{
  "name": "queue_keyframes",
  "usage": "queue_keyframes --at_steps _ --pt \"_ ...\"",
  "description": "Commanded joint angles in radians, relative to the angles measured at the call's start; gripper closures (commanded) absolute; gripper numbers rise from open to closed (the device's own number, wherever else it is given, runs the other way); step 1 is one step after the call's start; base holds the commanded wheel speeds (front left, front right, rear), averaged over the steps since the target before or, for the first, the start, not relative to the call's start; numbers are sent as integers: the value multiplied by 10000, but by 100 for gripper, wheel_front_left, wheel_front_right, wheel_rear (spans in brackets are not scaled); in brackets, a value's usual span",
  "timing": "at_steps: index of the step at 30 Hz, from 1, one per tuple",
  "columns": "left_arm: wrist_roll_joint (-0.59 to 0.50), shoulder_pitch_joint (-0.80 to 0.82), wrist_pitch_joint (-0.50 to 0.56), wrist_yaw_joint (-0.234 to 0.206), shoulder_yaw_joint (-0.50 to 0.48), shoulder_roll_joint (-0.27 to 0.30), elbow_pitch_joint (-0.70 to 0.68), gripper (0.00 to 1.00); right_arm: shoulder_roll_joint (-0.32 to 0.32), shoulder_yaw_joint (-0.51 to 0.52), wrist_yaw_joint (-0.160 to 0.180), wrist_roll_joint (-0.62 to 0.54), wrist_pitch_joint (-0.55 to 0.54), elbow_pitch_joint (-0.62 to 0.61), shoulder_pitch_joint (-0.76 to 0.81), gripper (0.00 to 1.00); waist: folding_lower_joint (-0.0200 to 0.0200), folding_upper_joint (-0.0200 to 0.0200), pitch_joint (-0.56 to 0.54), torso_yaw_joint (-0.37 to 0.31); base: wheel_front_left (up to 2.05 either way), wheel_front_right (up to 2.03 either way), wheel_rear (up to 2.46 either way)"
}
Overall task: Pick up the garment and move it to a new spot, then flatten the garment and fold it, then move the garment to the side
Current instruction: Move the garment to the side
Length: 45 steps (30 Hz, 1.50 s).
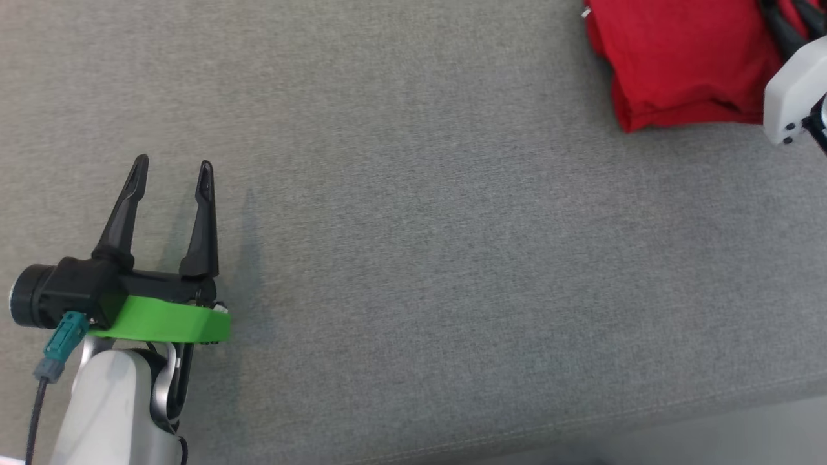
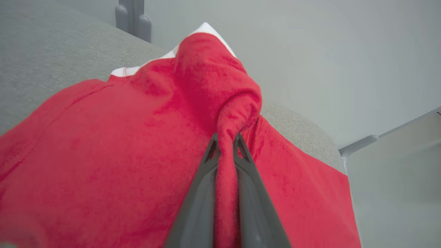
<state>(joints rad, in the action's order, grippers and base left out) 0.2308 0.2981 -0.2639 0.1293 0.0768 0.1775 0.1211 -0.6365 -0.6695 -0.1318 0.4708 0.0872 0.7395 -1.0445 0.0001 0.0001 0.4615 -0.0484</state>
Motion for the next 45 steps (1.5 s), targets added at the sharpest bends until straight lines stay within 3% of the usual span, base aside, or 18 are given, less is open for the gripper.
queue_keyframes --at_steps 1,6,10,19,20,21,22,32,40,45 --pt "-90 128 0 31 -41 176 -110 0 -255 -68 25 114 -91 -126 -227 100 -1 -1 950 -1061 0 0 0" --pt "-135 11 2 31 -4 450 -412 0 -1250 -33 25 494 -353 -318 -730 100 -1 -1 1199 -1444 0 0 0" --pt "-155 -150 0 22 -30 607 -628 0 -1656 -57 25 660 -627 -136 -1161 100 -1 -1 1292 -1606 0 0 0" --pt "-160 15 2 22 49 763 -892 0 -1433 179 25 589 -736 1047 -2125 100 -1 -1 1566 -1377 0 0 0" --pt "-171 8 2 22 41 758 -888 0 -1379 240 25 544 -725 1242 -2182 93 -1 -1 1578 -1352 0 0 0" --pt "-174 -8 3 20 29 737 -876 0 -1347 321 25 464 -634 1485 -2265 52 -1 -1 1584 -1314 0 0 0" --pt "-168 -16 3 20 26 712 -870 0 -1305 366 25 408 -588 1657 -2301 0 -1 -1 1582 -1280 0 0 0" --pt "-69 -315 2 20 -283 380 -457 0 -676 696 25 -436 1198 2327 -2543 0 -1 -1 698 -1155 0 0 0" --pt "-181 -974 2 19 -651 -110 102 0 334 1214 23 -279 1783 1362 -1462 0 -1 -1 -918 -806 0 0 0" --pt "-291 -1478 2 15 -925 -326 329 0 934 2165 23 -218 1780 -85 25 0 -1 -1 -1833 -459 0 0 0"
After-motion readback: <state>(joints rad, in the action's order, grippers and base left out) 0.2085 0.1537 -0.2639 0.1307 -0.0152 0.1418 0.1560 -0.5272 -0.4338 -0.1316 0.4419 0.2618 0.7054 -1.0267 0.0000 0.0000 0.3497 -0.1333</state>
